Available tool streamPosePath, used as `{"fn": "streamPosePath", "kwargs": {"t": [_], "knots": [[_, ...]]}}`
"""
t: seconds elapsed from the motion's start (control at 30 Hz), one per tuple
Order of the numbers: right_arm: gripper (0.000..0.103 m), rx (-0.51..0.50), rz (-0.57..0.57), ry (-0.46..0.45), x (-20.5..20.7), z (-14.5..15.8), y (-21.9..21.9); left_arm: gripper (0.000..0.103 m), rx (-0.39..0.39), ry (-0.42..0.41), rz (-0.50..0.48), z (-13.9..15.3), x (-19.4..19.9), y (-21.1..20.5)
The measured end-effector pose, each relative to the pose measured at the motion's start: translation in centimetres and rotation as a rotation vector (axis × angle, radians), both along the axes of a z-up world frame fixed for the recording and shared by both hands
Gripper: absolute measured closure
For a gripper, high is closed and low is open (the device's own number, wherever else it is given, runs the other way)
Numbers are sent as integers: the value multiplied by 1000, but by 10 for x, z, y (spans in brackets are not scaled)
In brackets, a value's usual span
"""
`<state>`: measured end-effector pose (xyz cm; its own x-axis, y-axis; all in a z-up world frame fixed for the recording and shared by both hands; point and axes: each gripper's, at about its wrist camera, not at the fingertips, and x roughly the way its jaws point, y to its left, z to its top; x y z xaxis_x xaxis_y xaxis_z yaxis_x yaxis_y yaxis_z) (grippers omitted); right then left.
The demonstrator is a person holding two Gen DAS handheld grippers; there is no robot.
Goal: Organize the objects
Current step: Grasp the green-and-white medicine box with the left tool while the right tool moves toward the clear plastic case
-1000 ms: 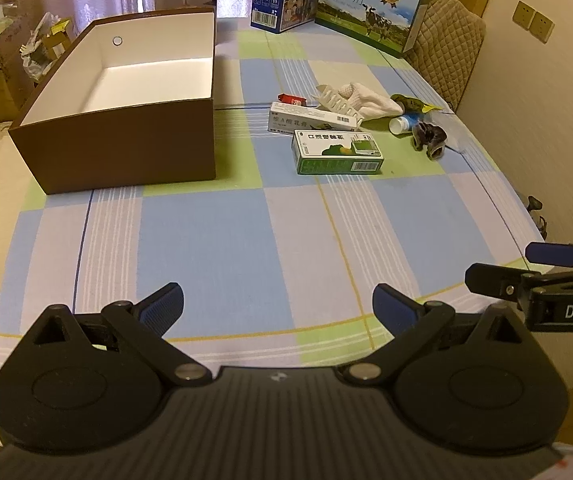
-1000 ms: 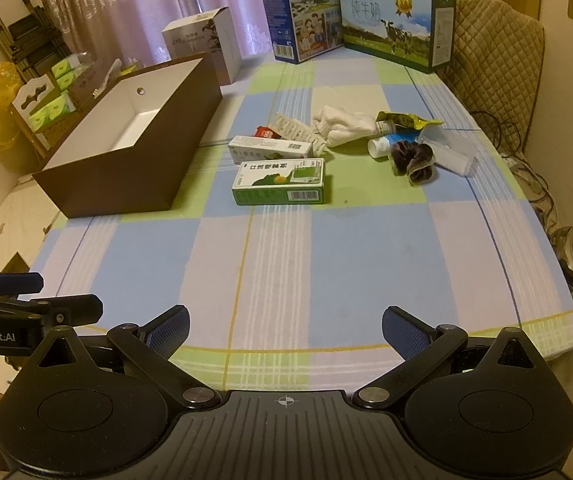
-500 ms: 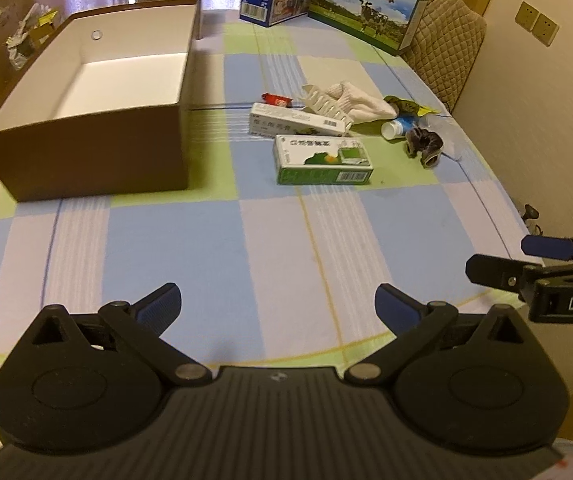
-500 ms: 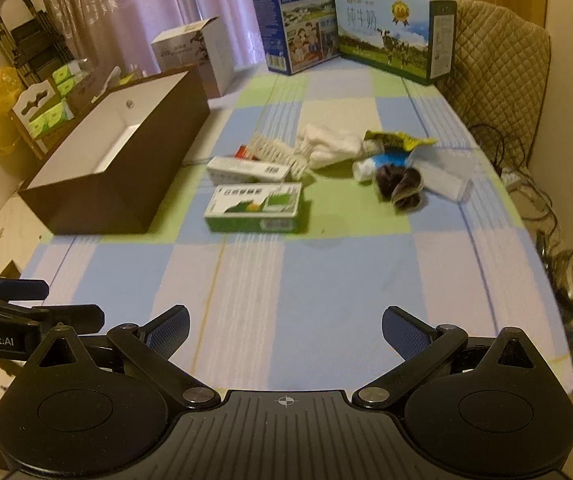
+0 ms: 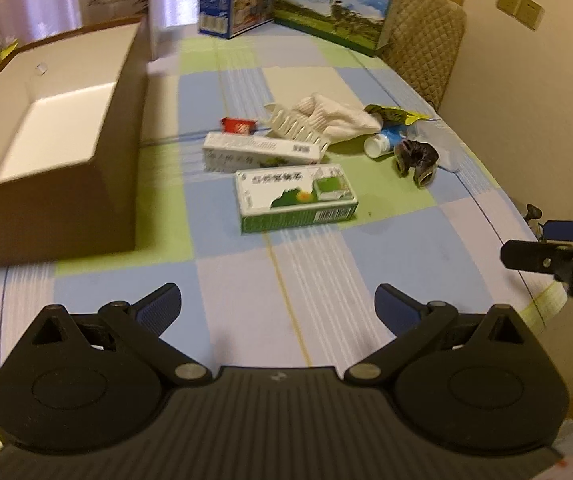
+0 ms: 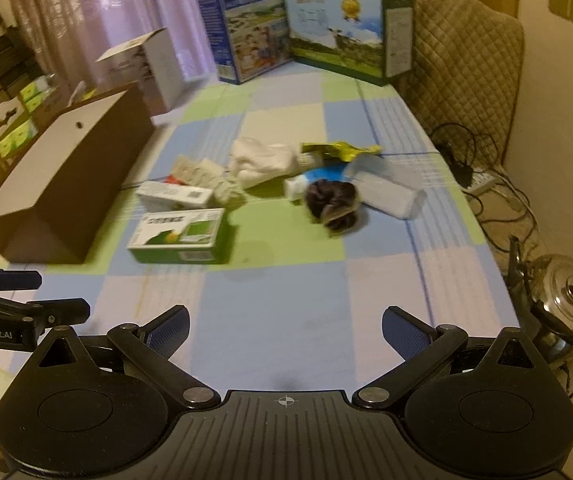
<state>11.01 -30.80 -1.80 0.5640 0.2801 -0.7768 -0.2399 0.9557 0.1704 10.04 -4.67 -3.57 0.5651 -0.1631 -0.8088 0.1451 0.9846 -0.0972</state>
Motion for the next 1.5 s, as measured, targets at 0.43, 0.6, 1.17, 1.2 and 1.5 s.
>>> {"fn": "streamPosePath", "kwargs": {"t": [0.43,0.6,1.17,1.2,1.5], "knots": [[2,0,-176,44,31,-14,-65,1,92,-46,-200,-32,80,-26],[2,2,-199,67,37,-19,-75,1,86,-54,-271,-40,105,-34],[2,18,-186,111,54,-31,-77,1,61,38,-434,-64,140,-53],[3,19,-184,112,54,-31,-76,1,52,39,-451,-64,136,-55],[2,20,-154,118,56,-32,-69,1,183,37,-502,-68,146,-57]]}}
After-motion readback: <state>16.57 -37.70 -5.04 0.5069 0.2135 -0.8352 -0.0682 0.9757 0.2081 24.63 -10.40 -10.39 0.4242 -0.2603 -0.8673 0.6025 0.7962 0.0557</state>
